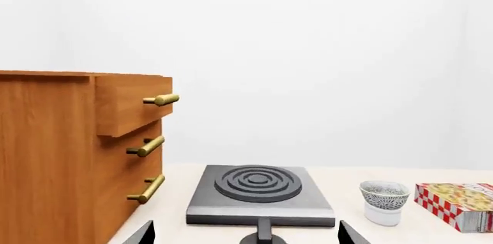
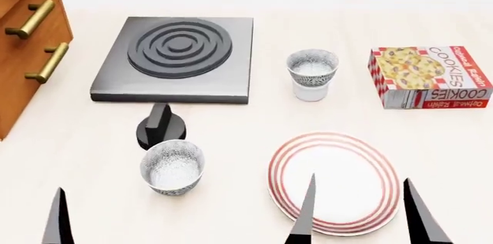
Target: Pick the akita bowl on the ramekin and place it on the plate.
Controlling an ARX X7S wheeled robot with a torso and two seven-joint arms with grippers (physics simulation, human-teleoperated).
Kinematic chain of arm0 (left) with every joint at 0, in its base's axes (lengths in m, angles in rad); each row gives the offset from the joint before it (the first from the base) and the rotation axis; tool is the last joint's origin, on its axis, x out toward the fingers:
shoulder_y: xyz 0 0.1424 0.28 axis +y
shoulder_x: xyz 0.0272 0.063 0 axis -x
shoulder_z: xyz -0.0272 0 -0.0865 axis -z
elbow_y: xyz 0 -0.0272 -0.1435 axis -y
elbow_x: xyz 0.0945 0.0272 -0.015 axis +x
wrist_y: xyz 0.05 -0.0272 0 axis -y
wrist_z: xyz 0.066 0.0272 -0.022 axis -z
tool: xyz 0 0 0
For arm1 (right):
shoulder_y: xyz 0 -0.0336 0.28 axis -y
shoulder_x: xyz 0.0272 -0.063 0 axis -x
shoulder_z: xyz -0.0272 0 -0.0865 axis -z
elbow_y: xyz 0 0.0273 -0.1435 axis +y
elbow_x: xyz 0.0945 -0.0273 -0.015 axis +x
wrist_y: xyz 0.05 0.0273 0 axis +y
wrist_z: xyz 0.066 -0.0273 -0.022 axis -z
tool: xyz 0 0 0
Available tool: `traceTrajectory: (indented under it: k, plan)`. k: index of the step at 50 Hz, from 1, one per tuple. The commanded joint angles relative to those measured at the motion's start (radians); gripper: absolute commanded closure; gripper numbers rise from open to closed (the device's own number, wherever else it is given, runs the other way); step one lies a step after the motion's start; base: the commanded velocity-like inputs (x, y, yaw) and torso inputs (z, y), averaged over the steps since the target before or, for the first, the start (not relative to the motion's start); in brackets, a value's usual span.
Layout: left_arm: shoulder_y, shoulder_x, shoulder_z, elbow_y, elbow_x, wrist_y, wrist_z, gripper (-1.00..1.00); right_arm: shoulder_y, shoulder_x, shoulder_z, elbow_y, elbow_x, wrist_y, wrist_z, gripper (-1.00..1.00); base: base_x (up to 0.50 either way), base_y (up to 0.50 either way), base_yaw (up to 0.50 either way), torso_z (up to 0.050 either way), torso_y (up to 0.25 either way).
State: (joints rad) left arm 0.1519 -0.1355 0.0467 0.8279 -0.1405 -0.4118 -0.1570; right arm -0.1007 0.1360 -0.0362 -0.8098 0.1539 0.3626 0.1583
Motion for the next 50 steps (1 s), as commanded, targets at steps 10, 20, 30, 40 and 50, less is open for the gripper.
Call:
traceTrajectory:
  k: [10,20,30,40,50]
  plan:
    - [0.009,-0.022,0.009,0.046,-0.032,-0.017,-0.020,-1.00,-0.004,0.028,-0.013,-0.053,0.021,0.031,0.024,-1.00,0.50,0.00,0.00,0.000,0.000]
    - [0.000,-0.028,-0.001,0.059,-0.064,-0.034,-0.030,-1.00,-0.003,0.037,-0.018,-0.048,0.022,0.027,0.034,-1.00,0.50,0.00,0.00,0.020,0.000]
    - [0.001,-0.038,0.003,0.059,-0.067,-0.028,-0.041,-1.00,-0.003,0.045,-0.020,-0.049,0.032,0.028,0.043,-1.00,0.50,0.00,0.00,0.050,0.000]
    - [0.003,-0.045,0.002,0.062,-0.079,-0.025,-0.050,-1.00,0.000,0.053,-0.029,-0.051,0.034,0.033,0.052,-1.00,0.50,0.00,0.00,0.050,0.000]
    - [0.006,-0.054,0.010,0.063,-0.078,-0.018,-0.059,-1.00,-0.008,0.060,-0.022,-0.040,0.046,0.009,0.059,-1.00,0.40,0.00,0.00,0.050,0.000]
